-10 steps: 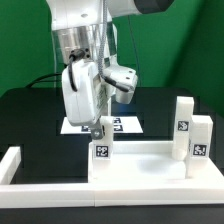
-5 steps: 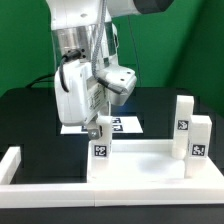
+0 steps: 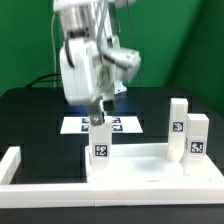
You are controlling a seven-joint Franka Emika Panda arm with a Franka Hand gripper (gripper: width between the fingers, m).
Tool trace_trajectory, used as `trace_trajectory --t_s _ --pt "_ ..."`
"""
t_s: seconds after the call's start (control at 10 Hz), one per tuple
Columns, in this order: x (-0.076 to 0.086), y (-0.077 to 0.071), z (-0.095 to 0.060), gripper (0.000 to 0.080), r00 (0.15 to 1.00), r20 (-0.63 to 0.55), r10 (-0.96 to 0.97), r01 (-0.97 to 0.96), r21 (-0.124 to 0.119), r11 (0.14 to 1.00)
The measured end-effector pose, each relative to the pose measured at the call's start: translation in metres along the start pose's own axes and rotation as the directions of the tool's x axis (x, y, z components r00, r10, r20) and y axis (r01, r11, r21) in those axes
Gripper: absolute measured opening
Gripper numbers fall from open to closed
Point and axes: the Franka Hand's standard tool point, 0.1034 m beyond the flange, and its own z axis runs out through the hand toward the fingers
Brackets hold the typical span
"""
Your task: Assemble desk
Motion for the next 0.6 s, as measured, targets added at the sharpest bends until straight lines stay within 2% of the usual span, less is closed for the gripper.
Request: trace_trajectory --t_s 0.1,0.2,0.3,0.6 --pt "-0.006 -0.001 -0.010 0.0645 1.000 0.010 -0.005 0.005 0.012 1.000" --pt "-0.013 -0.005 -0.027 0.0645 1.000 0.028 -0.012 0.011 0.025 1.000" --pt "-0.013 -0.008 -0.032 0.0649 0.999 0.035 -0.012 0.011 0.035 0.999" --pt "-0.013 -0.007 -0.028 0.0649 0.999 0.032 -0.013 0.012 0.031 0.999"
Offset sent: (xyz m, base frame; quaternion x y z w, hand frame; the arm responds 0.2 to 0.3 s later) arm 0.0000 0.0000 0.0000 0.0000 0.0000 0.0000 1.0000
